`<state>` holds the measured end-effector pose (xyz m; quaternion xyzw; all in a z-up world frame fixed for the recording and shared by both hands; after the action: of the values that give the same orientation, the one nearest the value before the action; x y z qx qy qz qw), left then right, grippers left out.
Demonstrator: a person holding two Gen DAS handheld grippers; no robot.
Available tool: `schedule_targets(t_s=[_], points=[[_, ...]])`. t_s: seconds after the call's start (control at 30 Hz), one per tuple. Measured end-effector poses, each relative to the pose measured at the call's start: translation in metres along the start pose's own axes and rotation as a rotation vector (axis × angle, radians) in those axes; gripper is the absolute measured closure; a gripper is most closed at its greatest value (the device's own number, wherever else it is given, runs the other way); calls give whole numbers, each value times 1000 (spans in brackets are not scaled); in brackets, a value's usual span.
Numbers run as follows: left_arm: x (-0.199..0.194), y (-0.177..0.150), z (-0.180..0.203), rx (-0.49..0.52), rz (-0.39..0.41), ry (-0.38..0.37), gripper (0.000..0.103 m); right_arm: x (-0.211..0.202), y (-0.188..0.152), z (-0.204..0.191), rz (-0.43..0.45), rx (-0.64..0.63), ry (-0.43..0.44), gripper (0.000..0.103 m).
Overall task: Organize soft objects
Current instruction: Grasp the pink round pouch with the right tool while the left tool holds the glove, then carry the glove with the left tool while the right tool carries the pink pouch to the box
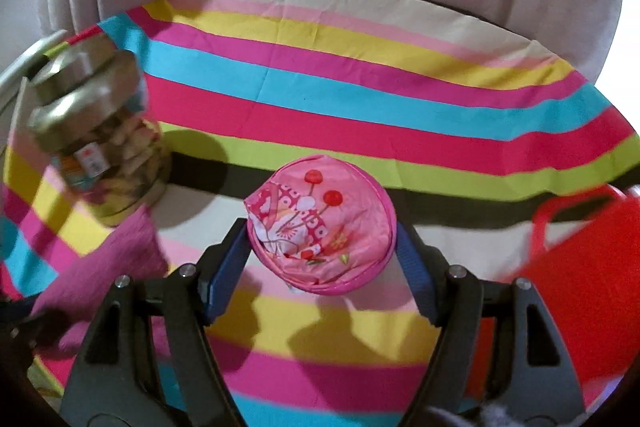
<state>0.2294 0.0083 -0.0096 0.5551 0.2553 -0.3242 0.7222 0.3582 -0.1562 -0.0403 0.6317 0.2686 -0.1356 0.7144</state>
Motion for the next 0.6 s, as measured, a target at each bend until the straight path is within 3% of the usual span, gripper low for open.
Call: schedule_targets(t_s=[0.6], points=[[-43,-35,46,-16,41,-48,87,-114,-56,27,19,47,-28,28]])
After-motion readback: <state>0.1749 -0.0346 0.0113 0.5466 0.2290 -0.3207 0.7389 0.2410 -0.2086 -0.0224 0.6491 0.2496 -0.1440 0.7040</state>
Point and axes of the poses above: each gripper's, at about its wrist camera, not at the fingertips, and x roughly the way its jaws point, z to its right, y to its top, the point moved 4 cm from there along x, roughly the way its jaws point, and after that the axes turned 3 degrees about z, right-handed, at the moved point
